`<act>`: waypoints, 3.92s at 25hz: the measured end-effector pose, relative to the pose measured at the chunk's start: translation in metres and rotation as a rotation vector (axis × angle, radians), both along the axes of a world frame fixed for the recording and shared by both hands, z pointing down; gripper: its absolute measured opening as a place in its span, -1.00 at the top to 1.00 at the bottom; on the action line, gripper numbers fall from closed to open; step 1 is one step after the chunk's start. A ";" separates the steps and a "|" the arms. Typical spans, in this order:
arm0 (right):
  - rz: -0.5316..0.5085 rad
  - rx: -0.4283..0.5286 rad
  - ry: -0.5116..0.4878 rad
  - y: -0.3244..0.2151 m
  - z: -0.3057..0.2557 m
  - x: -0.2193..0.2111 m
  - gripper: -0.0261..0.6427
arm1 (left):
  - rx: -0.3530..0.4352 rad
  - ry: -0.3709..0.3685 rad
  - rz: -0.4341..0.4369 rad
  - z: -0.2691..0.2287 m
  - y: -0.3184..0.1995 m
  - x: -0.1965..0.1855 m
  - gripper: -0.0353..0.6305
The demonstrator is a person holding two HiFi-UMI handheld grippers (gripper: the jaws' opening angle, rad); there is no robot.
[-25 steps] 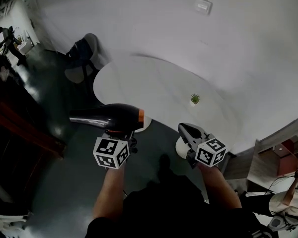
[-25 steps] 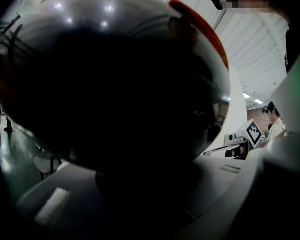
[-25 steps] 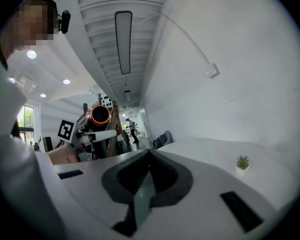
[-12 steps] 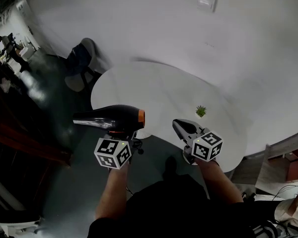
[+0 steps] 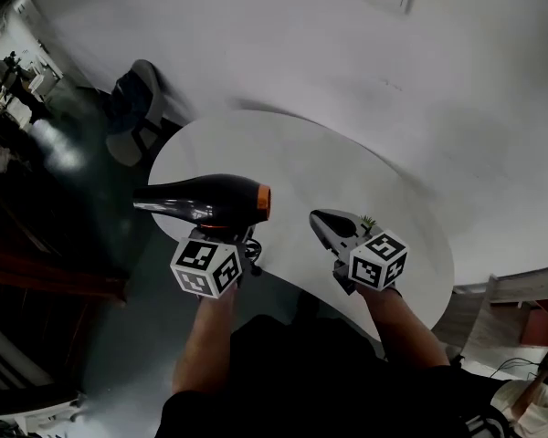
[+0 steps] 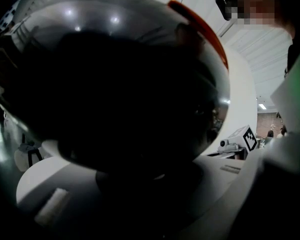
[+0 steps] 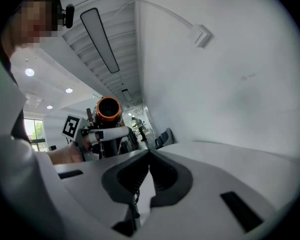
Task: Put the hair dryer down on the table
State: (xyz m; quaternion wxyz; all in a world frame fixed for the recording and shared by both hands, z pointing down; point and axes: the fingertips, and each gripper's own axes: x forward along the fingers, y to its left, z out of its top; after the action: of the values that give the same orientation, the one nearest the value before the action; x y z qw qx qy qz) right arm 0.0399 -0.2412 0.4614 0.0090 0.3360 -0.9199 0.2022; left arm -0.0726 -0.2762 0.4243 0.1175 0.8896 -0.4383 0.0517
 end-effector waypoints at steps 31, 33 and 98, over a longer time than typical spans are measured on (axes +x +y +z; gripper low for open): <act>0.201 -0.222 0.078 -0.081 0.078 0.020 0.89 | -0.326 -0.118 0.270 0.165 -0.152 0.068 0.56; 0.223 -0.238 0.084 -0.078 0.083 0.027 0.89 | -0.355 -0.150 0.293 0.180 -0.155 0.075 0.56; 0.430 -0.353 0.034 0.006 0.105 0.064 0.89 | -0.532 -0.614 0.588 0.316 -0.121 0.151 0.31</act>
State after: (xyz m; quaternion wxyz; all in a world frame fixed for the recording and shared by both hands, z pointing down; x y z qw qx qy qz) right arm 0.1036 -0.2350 0.5667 0.0396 0.5200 -0.7778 0.3508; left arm 0.0786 -0.3970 0.7407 0.1866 0.8584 -0.1550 0.4520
